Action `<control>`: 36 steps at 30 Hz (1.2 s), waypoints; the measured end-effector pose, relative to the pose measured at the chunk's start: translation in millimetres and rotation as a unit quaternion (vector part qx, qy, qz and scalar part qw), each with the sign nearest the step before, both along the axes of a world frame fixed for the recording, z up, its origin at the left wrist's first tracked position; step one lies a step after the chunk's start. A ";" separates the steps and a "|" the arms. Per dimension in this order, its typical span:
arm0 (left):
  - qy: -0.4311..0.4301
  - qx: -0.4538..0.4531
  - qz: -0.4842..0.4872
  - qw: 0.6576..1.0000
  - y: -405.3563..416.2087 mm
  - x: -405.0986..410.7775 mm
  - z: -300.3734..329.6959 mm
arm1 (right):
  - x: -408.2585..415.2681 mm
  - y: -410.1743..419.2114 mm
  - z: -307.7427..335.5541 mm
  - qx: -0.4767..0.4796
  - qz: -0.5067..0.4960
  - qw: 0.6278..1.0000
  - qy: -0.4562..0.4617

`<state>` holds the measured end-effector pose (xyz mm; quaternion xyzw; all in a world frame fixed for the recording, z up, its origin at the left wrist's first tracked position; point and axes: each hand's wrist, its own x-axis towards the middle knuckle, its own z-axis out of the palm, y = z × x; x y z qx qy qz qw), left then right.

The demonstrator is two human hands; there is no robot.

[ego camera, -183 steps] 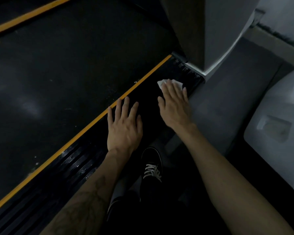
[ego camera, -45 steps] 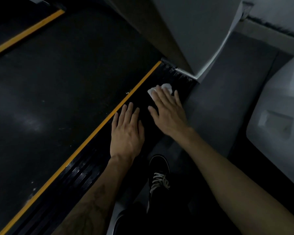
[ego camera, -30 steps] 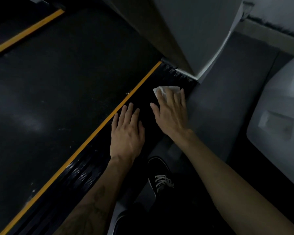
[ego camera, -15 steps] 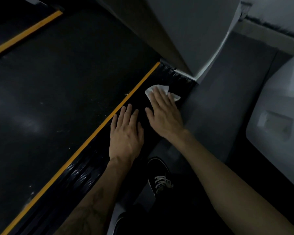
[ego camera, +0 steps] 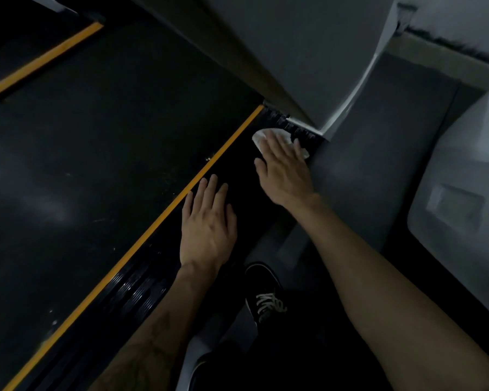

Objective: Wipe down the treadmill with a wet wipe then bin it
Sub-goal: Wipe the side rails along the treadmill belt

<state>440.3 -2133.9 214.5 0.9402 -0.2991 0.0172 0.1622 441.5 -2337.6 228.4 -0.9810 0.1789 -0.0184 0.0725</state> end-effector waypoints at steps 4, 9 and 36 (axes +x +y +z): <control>0.001 0.004 -0.003 1.000 2.3 0.9 -0.8 | -27.9 40.1 -7.5 0.025 0.023 0.999 -0.035; 0.004 -0.005 -0.002 1.000 -0.8 0.4 0.6 | -1.8 -0.7 -2.3 -0.021 0.030 0.999 -0.002; 0.076 -0.013 0.020 0.997 -15.7 -2.7 11.7 | -49.3 41.6 -22.1 0.019 -0.017 0.996 -0.090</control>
